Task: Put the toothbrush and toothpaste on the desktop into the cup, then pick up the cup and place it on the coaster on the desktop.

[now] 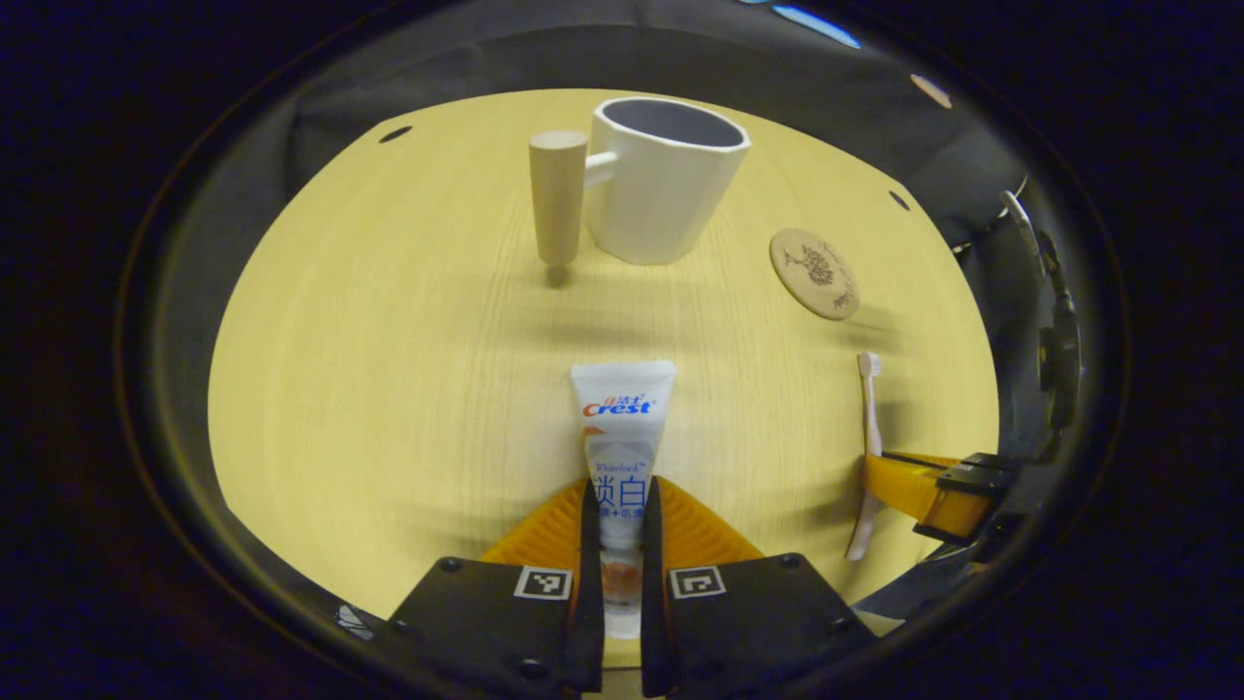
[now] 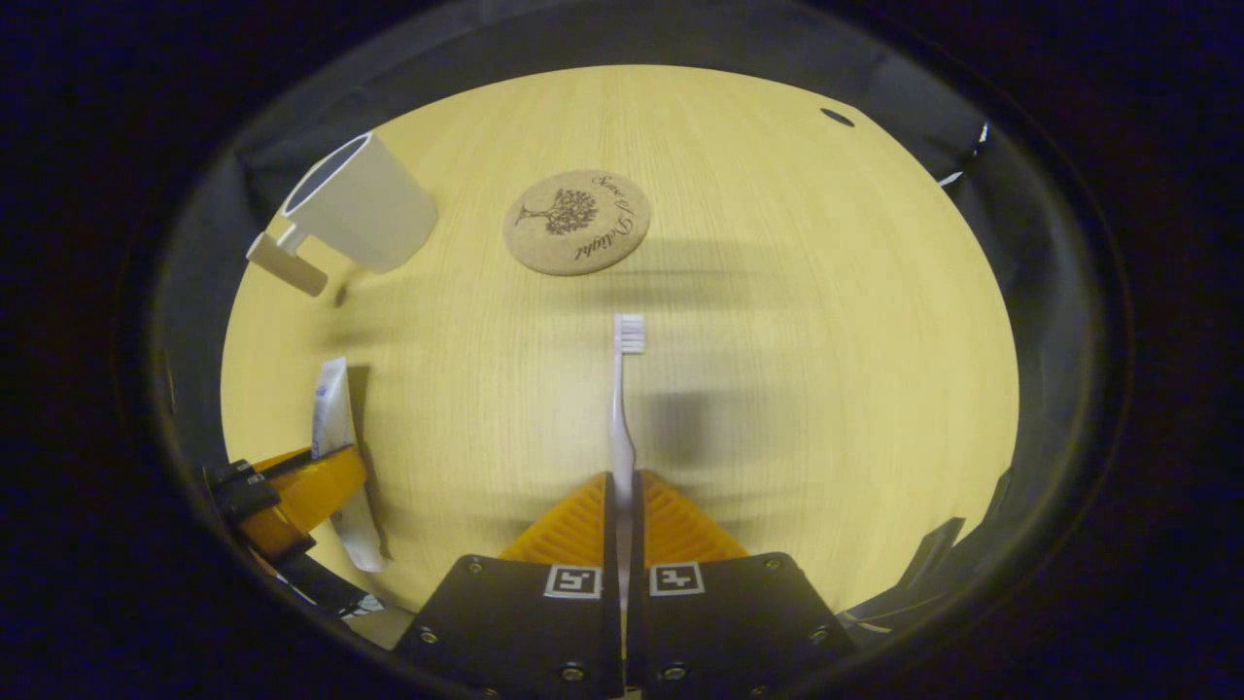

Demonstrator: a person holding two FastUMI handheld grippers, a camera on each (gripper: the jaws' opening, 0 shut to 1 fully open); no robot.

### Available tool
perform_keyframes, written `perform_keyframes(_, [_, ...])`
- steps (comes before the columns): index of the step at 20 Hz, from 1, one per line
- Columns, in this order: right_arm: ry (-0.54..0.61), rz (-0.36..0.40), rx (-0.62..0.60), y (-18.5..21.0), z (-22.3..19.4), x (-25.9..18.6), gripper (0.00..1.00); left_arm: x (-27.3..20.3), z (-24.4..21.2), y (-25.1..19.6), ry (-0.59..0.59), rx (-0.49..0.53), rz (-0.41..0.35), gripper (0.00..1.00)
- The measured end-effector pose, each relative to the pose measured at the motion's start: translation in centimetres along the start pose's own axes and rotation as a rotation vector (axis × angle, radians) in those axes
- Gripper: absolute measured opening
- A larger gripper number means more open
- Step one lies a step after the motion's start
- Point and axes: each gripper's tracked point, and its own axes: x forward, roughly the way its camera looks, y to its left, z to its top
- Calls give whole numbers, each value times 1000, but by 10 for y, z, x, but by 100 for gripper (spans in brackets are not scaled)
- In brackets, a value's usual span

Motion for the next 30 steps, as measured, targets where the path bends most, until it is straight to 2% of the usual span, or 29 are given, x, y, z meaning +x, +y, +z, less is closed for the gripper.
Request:
perform_keyframes(11, [-9, 0, -6, 0, 1, -1, 4, -79, 81, -26, -230, 41, -56, 22])
perform_keyframes(15, [-9, 0, -4, 0, 1, 0, 4, -100, 118, -38, -293, 43, -102, 22])
perform_keyframes(25, [-8, 3, -5, 0, 1, 0, 4, -131, 242, -47, -480, 76, -129, 22])
perform_keyframes(30, [-9, 9, -10, 0, 1, 0, 4, -122, 288, -49, -536, 130, -125, 22])
